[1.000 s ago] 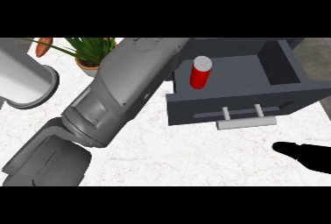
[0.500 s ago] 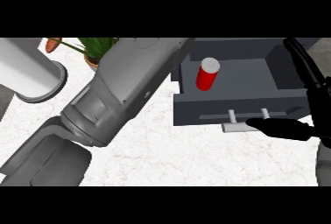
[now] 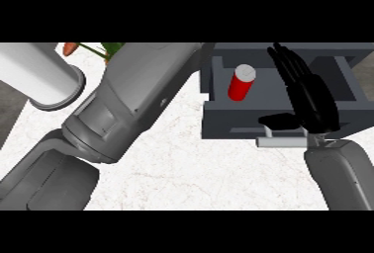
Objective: Pick up the can, place it into the drawer and close the drawer
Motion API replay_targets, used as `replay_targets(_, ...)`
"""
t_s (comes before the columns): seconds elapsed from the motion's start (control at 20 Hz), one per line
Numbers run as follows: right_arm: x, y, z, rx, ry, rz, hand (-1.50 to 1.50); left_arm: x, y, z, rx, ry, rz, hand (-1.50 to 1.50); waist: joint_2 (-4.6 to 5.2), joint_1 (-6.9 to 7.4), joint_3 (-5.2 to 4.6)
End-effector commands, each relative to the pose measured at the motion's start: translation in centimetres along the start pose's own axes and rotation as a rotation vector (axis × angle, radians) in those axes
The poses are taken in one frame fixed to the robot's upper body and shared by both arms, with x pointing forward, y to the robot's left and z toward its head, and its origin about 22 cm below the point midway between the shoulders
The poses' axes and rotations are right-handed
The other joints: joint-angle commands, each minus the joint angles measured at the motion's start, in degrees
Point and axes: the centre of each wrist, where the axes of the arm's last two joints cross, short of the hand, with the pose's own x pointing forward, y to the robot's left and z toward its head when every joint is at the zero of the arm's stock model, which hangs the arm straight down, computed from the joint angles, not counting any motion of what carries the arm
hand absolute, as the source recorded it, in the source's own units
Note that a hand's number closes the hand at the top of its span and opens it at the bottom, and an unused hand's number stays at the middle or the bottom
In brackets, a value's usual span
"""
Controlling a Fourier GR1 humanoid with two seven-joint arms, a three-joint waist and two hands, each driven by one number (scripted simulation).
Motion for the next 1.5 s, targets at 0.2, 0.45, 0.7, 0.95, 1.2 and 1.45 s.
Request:
replay_targets(0.2, -1.9, 6.6, -2.1, 0.009, -0.003, 0.105, -1.5, -0.5, 4.2, -1.6, 0.028, 0.01, -0.006, -1.5, -0.19, 1.41, 0.0)
replay_targets(0.45, -2.1, 7.1, -5.0, -0.063, 0.045, 0.133, -1.5, -1.2, 4.8, -1.4, 0.05, 0.019, -0.011, -1.5, -0.66, 1.74, -0.04)
replay_targets(0.7, -1.6, 8.6, -7.0, -0.158, 0.072, 0.18, -1.5, -1.0, 6.2, -1.5, 0.054, 0.008, -0.013, -1.5, -0.65, 3.4, -0.04)
replay_targets(0.95, -1.0, 6.9, -10.7, -0.193, 0.081, 0.202, -1.5, 0.0, 8.2, -1.9, 0.05, 0.034, -0.003, -1.5, -0.18, 4.39, -0.02)
replay_targets(1.2, -0.9, 5.2, -12.6, -0.235, 0.06, 0.229, -1.5, -1.7, 10.4, -1.5, 0.036, 0.05, -0.026, -1.5, -0.51, 5.2, -0.06)
replay_targets(1.45, 0.0, 4.7, -14.1, -0.243, 0.079, 0.249, -1.5, -0.8, 10.3, -0.9, 0.01, 0.034, -0.002, -1.5, 0.11, 6.36, -0.04)
